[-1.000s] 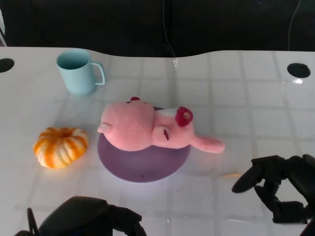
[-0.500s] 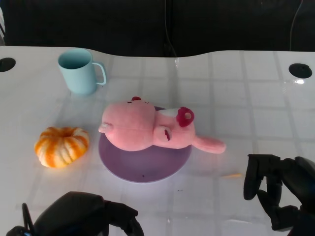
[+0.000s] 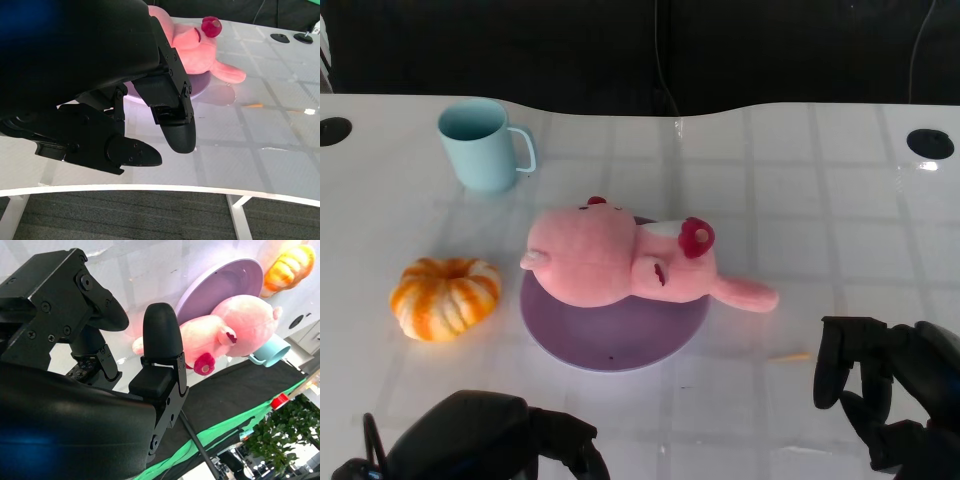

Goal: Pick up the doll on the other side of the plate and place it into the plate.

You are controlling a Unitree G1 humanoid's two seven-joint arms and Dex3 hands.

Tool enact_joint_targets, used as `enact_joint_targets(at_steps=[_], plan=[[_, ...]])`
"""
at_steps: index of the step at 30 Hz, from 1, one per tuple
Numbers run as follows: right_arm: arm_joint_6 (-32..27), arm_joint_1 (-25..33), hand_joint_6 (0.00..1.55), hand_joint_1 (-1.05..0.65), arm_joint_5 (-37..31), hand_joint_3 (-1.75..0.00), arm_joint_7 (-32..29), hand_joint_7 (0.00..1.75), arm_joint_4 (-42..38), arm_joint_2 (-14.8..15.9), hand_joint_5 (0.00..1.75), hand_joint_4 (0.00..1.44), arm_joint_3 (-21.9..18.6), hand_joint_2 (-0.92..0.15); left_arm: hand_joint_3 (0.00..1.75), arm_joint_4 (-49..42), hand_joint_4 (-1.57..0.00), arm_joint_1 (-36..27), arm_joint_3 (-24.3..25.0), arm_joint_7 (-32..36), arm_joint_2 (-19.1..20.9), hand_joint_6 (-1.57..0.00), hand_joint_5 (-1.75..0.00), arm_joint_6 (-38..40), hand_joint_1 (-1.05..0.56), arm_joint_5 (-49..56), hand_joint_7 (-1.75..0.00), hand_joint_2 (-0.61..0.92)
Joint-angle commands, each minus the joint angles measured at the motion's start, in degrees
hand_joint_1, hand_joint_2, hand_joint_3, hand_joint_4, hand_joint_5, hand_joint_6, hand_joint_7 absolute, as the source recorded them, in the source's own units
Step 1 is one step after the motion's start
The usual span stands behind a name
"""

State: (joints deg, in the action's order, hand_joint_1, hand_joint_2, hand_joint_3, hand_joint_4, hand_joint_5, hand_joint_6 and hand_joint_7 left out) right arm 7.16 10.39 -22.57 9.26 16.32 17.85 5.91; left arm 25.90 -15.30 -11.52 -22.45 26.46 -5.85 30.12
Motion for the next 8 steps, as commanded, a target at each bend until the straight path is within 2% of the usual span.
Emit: enact_joint_targets(at_steps=[1, 8], plan=[[0.0, -0.4, 0.74, 0.03, -0.2, -1.34, 0.1, 1.59, 0.1, 0.8, 1.75, 0.87, 0.0, -0.33, 0.21, -0.2, -0.69, 0.4, 0.5, -0.1, 0.9, -0.85, -1.23, -0.3, -0.16, -0.5, -0.61, 0.92], [-1.0, -0.8, 0.74, 0.01, -0.5, -1.32, 1.2, 1.58, 0.5, 0.9, 1.75, 0.86, 0.1, -0.35, 0.20, -1.6, -0.70, 1.2, 0.5, 0.8, 0.5, -0.86, -1.23, -1.4, -0.16, -0.5, -0.61, 0.92]])
